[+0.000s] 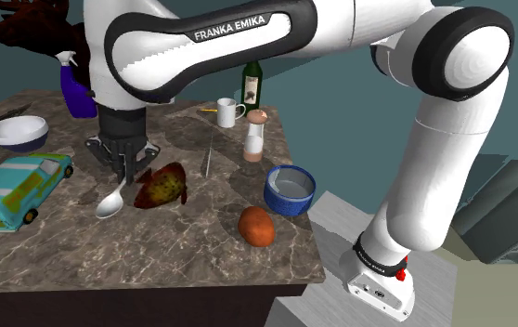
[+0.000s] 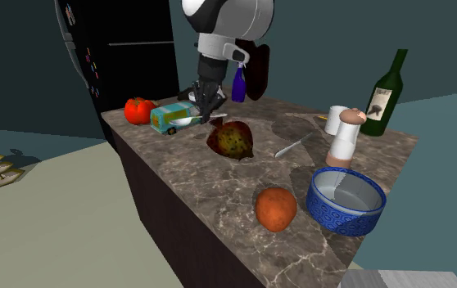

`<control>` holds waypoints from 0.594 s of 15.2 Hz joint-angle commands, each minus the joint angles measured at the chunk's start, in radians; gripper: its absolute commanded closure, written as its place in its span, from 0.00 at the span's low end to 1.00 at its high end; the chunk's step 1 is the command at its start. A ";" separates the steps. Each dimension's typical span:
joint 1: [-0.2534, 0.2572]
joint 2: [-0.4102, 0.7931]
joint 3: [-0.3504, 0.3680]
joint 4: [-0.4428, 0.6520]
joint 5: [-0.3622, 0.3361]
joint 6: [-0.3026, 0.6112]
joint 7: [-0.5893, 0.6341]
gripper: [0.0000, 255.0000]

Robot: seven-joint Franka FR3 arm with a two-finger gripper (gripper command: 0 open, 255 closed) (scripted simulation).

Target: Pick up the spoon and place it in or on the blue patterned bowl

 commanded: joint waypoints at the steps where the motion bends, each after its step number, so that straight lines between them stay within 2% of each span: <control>1: -0.001 -0.004 0.001 0.023 0.002 -0.028 0.001 1.00; 3: -0.001 -0.007 0.001 0.042 0.003 -0.048 0.003 1.00; 6: -0.054 -0.142 -0.005 -0.104 0.090 -0.028 -0.077 1.00; 9: -0.085 -0.272 -0.029 -0.233 0.173 -0.025 -0.162 1.00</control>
